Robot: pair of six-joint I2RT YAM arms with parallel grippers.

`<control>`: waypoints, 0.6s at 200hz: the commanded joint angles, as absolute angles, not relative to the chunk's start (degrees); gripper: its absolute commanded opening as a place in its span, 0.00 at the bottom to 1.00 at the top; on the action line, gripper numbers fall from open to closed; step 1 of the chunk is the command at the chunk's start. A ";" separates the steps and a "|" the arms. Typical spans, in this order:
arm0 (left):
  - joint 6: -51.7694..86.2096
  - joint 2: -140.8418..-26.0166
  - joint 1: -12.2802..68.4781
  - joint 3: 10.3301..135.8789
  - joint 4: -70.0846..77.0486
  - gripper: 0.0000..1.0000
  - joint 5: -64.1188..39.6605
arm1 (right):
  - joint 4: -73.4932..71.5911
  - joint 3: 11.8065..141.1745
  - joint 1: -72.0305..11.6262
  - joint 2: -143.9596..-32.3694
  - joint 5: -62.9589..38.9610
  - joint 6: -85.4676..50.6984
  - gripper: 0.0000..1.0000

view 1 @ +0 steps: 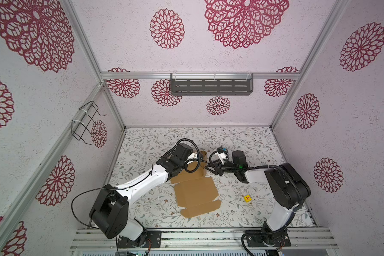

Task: Assemble paper box
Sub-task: Fold the bottom flaps of a flat cardboard box at the center of the table.

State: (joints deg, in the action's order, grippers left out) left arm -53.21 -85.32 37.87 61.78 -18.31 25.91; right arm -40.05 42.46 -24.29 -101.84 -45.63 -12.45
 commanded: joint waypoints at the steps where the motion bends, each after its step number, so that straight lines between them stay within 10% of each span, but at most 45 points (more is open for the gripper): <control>1: -54.75 -83.00 38.41 60.37 -17.27 0.00 22.68 | -45.37 41.82 -26.36 -99.89 -40.43 -10.47 0.48; 120: -64.69 -81.41 38.08 50.99 -7.81 0.00 21.36 | -60.86 37.68 -31.81 -102.87 -25.56 -11.66 0.47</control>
